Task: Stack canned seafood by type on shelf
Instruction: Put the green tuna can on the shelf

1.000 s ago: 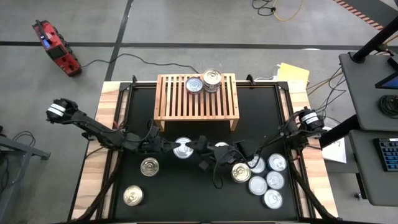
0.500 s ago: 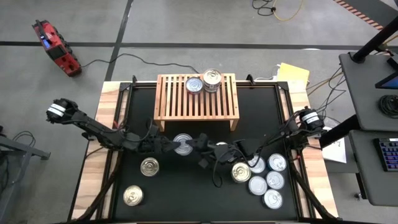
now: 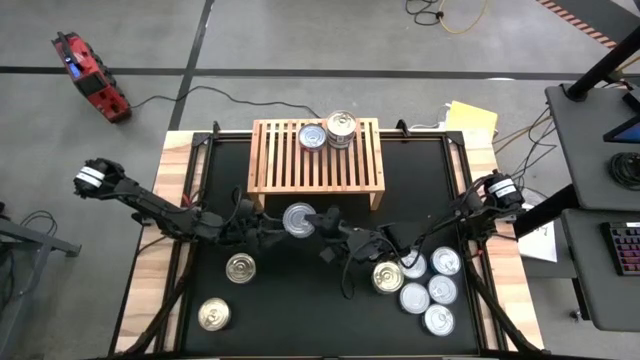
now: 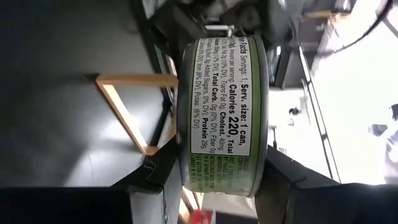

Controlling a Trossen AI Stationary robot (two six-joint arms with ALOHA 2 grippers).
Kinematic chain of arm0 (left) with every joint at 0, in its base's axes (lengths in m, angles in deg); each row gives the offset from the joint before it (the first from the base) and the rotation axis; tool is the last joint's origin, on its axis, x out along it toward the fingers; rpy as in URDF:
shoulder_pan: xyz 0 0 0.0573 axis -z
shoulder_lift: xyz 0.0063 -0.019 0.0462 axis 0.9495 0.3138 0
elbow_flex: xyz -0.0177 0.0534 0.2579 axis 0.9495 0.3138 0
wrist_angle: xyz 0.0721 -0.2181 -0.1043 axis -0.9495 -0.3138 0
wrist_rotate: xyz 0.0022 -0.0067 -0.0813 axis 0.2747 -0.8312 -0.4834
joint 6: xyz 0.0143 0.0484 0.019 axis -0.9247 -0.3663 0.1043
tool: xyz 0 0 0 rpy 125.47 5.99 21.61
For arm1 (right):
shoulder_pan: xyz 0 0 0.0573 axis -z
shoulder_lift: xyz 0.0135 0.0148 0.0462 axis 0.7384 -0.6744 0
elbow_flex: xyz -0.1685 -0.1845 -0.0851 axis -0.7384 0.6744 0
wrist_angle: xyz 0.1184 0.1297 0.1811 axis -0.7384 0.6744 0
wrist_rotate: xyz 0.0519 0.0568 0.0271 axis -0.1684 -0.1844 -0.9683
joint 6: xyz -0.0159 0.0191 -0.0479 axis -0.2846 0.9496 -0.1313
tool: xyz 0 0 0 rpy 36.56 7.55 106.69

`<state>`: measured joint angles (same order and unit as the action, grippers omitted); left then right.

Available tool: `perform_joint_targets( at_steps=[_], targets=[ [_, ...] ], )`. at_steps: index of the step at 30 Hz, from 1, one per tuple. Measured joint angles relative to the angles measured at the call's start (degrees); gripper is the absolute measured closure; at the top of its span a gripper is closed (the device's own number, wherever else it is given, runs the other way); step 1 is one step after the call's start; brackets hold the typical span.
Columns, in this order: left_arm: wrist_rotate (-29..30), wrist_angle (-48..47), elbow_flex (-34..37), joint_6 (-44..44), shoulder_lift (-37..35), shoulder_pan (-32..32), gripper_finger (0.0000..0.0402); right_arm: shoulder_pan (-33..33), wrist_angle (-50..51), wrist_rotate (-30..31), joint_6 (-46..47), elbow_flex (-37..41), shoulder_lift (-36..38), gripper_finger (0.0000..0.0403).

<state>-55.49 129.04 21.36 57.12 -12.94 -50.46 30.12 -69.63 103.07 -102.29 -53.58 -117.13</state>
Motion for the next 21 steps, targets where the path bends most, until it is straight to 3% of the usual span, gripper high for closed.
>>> perform_joint_targets(
  at_steps=[2, 7, 12, 17, 21],
  targets=[
    [-0.1, -0.1, 0.0, -7.9, 0.0, 0.0, 0.0109, 0.1, 0.2, 0.7, 0.7, 0.0, 0.9, 0.0269],
    [-1.7, -0.2, 0.0, -37.3, 0.0, 0.3, 0.0111, 0.6, 2.7, 0.3, 5.0, 1.2, 4.6, 0.0269],
    [-2.3, 0.1, 0.0, -54.6, 0.0, 0.6, 0.0112, 0.8, 7.1, -2.6, 14.1, 4.9, 10.7, 0.0266],
    [-2.3, 2.0, 0.0, -74.6, 0.1, 0.6, 0.0112, 0.8, 8.4, -9.9, 24.6, 10.5, 16.4, 0.0265],
    [-2.2, 5.5, 0.0, -86.0, 0.1, 0.6, 0.0112, 0.7, 7.5, -10.5, 29.5, 13.6, 17.9, 0.0265]
  ],
)
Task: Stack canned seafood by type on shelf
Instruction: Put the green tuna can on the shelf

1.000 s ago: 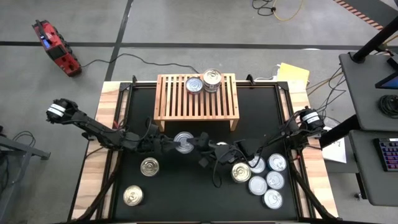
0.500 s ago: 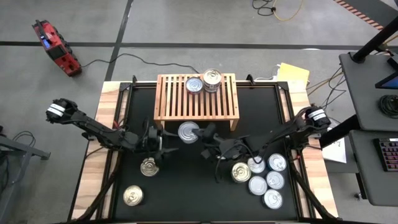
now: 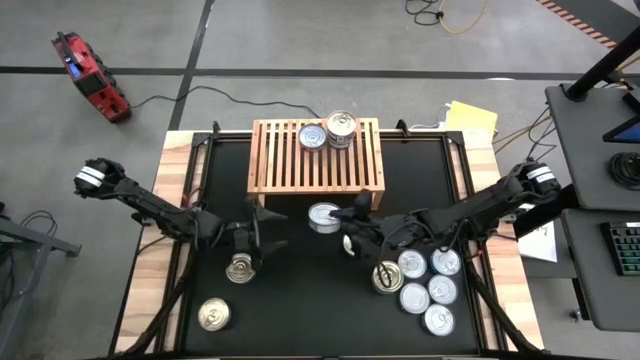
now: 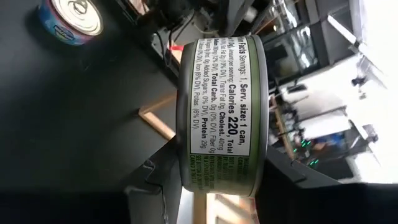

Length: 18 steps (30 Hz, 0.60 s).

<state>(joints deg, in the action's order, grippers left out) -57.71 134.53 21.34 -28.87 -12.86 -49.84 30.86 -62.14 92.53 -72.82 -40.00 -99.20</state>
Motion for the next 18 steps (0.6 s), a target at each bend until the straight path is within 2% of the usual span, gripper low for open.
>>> perform_joint_targets(
  at_steps=[3, 7, 12, 18],
  targets=[
    [0.0, 1.2, -0.1, -5.8, 0.0, 0.0, 0.0112, 0.1, -0.1, 0.0, 1.5, 0.6, -1.3, 0.0265],
    [-0.6, -0.6, -2.8, -8.5, 1.2, 0.0, 0.0112, 0.1, -3.0, -0.2, 1.1, 0.7, -4.1, 0.0265],
    [-0.3, -9.3, -8.5, -9.3, 5.8, -0.1, 0.0112, 0.2, -6.8, 0.3, -1.1, 0.7, -5.7, 0.0264],
    [8.9, -10.7, -13.2, -12.8, 11.9, -0.1, 0.0112, 0.2, -7.0, 0.3, -1.4, 0.5, -5.8, 0.0264]
  ],
)
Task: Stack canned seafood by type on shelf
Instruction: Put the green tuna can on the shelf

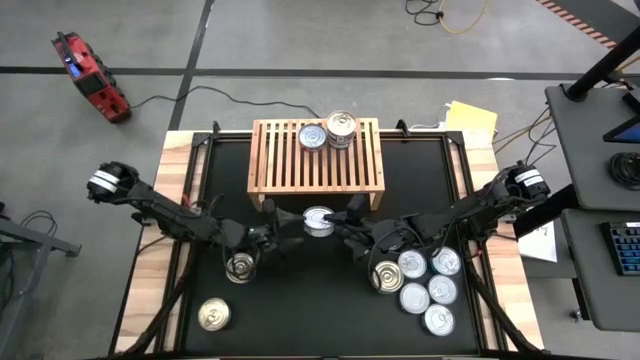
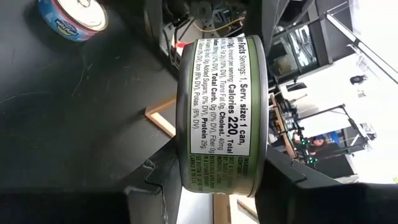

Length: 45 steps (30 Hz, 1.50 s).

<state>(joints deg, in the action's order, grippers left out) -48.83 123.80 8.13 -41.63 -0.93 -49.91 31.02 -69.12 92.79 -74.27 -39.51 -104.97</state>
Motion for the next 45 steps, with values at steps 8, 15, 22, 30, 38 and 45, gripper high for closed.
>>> perform_joint_targets(
  at_steps=[8, 15, 22, 30, 38, 45],
  targets=[
    [0.8, 0.4, -2.8, -1.0, 4.8, -0.1, 0.0116, 0.0, 0.1, -2.1, 0.6, 0.0, 0.0, 0.0264],
    [1.2, 0.4, -4.7, -1.1, 6.6, -0.1, 0.0182, 0.0, 0.3, -3.5, 1.1, 0.0, 0.0, 0.0264],
    [2.3, -1.0, -4.7, -1.0, 6.6, 0.1, 0.0278, 0.0, 1.5, -3.7, 4.3, 0.0, -0.2, 0.0245],
    [9.4, -3.6, -4.5, -1.0, 5.3, 0.2, 0.0278, 0.0, 1.9, -0.9, 10.4, 0.0, -0.1, 0.0183],
    [15.9, -13.7, -4.5, -1.0, -4.1, 0.1, 0.0278, 0.0, 6.0, 4.5, 13.2, 0.0, 1.7, 0.0136],
    [17.8, -30.2, -4.5, -0.5, -15.3, -3.4, 0.0278, 0.0, 9.9, 4.6, 16.3, 0.0, 4.4, 0.0122]
  ],
)
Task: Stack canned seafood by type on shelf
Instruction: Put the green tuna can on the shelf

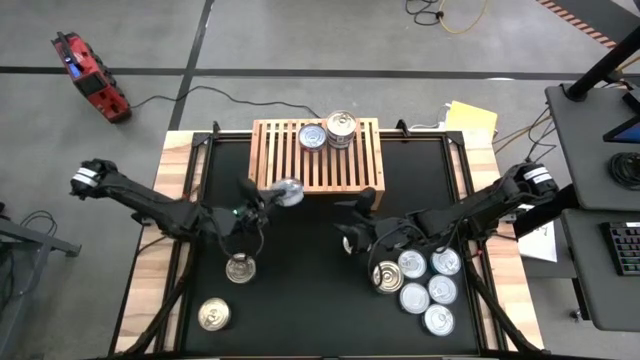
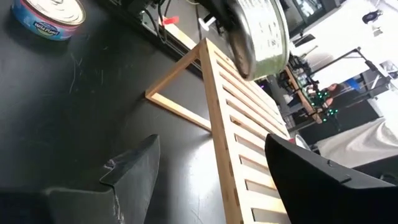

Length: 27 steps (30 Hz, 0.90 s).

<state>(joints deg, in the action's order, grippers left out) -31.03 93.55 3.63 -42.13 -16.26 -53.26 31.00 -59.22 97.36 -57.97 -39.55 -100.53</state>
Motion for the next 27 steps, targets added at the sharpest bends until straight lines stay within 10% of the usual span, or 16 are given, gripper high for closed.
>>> perform_joint_targets(
  at_steps=[16, 27],
  targets=[
    [-14.7, -21.3, -5.6, -0.9, -6.1, -23.8, 0.0278, 0.0, 0.7, 0.1, 2.4, 0.0, 0.6, 0.0154],
    [-24.7, -19.7, -7.5, -6.0, -3.6, -32.4, 0.0278, 0.0, 1.9, 0.1, 3.4, 0.0, 0.7, 0.0153]
  ],
)
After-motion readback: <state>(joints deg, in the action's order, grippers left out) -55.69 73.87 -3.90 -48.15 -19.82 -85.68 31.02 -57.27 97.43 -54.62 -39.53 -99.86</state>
